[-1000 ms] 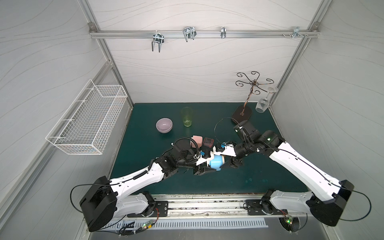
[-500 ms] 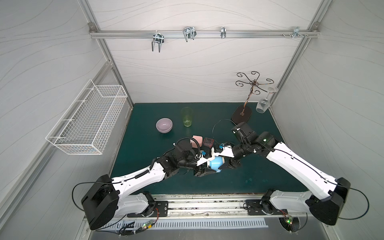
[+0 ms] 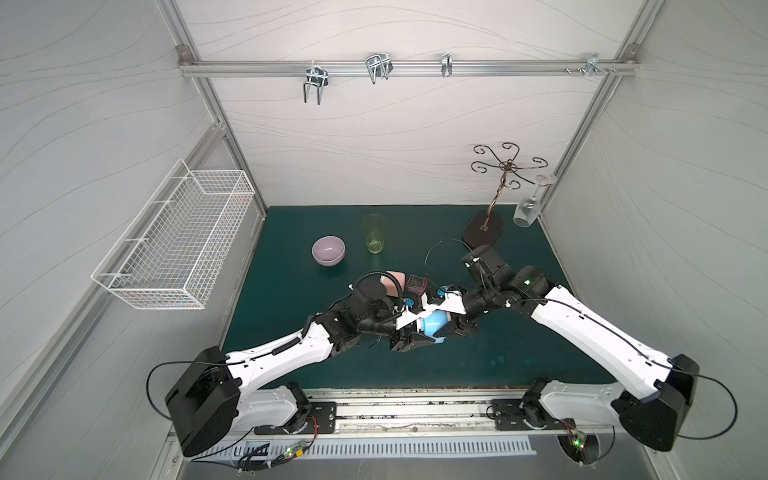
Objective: Put the tray back into the pencil sharpener
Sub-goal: Place the pencil sharpener at the center of the board.
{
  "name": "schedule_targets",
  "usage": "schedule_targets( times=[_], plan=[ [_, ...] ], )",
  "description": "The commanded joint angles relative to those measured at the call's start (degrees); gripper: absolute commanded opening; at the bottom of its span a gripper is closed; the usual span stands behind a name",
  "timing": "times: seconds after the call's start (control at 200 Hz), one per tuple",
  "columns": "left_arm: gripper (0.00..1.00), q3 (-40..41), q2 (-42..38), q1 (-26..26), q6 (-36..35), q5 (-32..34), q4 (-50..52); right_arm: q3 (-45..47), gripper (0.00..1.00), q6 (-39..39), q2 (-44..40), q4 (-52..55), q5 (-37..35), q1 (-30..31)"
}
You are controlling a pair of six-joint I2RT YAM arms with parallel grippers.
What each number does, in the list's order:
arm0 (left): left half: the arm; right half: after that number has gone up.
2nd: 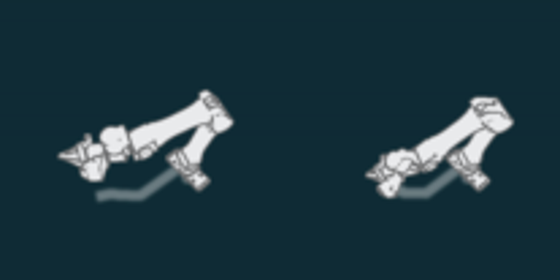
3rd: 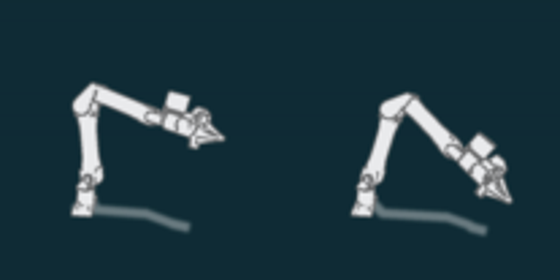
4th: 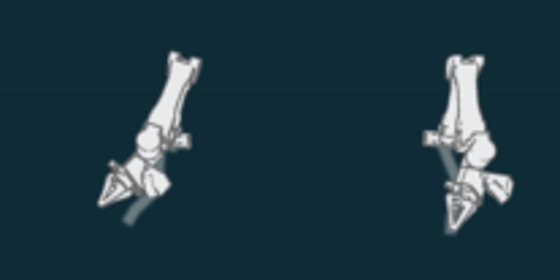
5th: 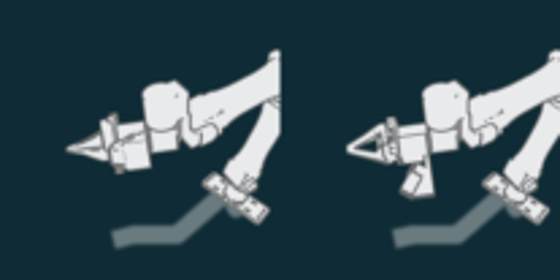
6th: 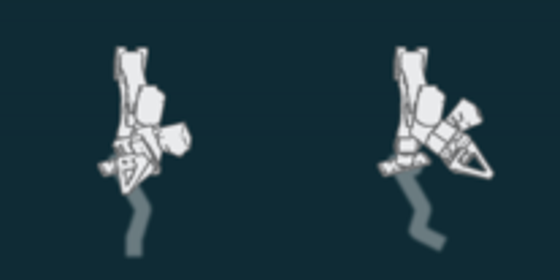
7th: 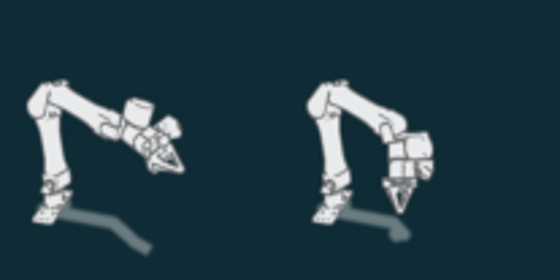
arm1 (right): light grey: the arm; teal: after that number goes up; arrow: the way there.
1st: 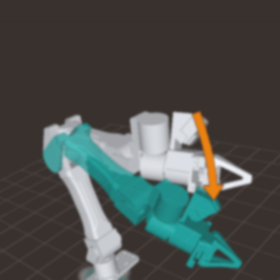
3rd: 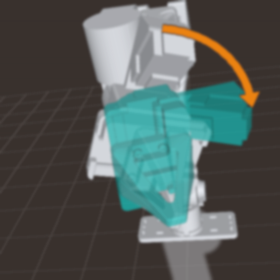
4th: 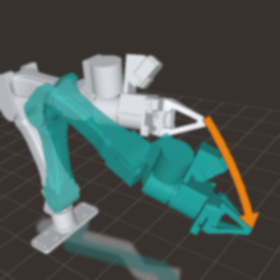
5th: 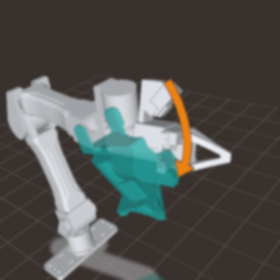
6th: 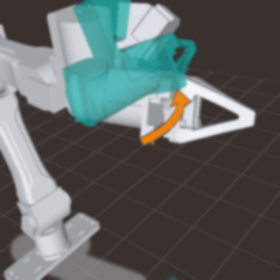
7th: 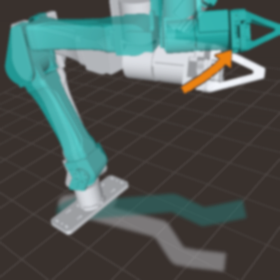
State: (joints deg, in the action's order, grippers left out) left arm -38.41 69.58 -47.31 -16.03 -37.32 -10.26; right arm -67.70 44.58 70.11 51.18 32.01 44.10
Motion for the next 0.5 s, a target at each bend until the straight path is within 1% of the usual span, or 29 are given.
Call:
schedule_targets(
  times=[0.0, 0.005, 0.02, 0.03, 0.035, 0.06, 0.07, 0.14, 0.235, 0.335, 0.365, 0.45, 0.495],
  plan=[
    [0.44, -1.6, -1.82, 0.38, 2.22, 5.21, -7.99, 0.89, 0.14, -0.39, -1.54, 1.42, 4.75, -1.13],
    [0.45, -1.5, -1.9, 0.33, 2.19, 5.36, -7.92, 0.94, 0.13, -0.42, -1.55, 1.49, 4.83, -1.26],
    [0.62, -1.2, -2.28, 0.35, 1.96, 5.56, -7.87, 1.07, 0.12, -0.53, -1.8, 1.62, 5.11, -1.74],
    [0.7, -0.96, -2.5, 0.37, 1.79, 5.87, -7.9, 1.12, 0.11, -0.54, -1.9, 1.68, 5.4, -1.98],
    [0.72, -0.78, -2.64, 0.42, 1.71, 5.95, -7.91, 1.19, 0.11, -0.59, -1.99, 1.71, 5.55, -2.16],
    [0.95, -0.1, -3.34, 0.44, 1.4, 6.48, -7.94, 1.61, 0.09, -0.95, -2.39, 1.66, 6.01, -3.04],
    [0.99, 0.13, -3.65, 0.46, 1.23, 6.58, -7.89, 1.76, 0.09, -1.19, -2.62, 1.43, 6.08, -3.29],
    [1.0, 1.72, -5.9, 0.55, 0.21, 7.59, -7.59, 3.87, 0.07, -2.48, -4.77, 0.1, 6.42, -5.12],
    [1.0, 3.35, -9.53, 0.94, -0.71, 8.94, -6.34, 8.04, 0.06, -4.32, -8.08, -3.35, 5.1, -7.76],
    [1.0, 4.71, -14.06, 1.32, -1.28, 11.57, -4.83, 12.5, 0.05, -7.15, -10.28, -8.79, 2.78, -12.31],
    [1.0, 5.04, -15.39, 1.38, -1.28, 12.75, -4.34, 13.73, 0.07, -8.25, -10.42, -10.91, 0.95, -13.76],
    [1.0, 5.86, -18.37, 1.56, -0.78, 17.05, -3.57, 16.06, 0.06, -9.44, -9.53, -16.26, -4.58, -16.77],
    [1.0, 6.49, -19.44, 1.52, 0.02, 19.6, -3.81, 16.82, 0.07, -10.29, -8.13, -19.75, -9.75, -17.89]
  ],
)
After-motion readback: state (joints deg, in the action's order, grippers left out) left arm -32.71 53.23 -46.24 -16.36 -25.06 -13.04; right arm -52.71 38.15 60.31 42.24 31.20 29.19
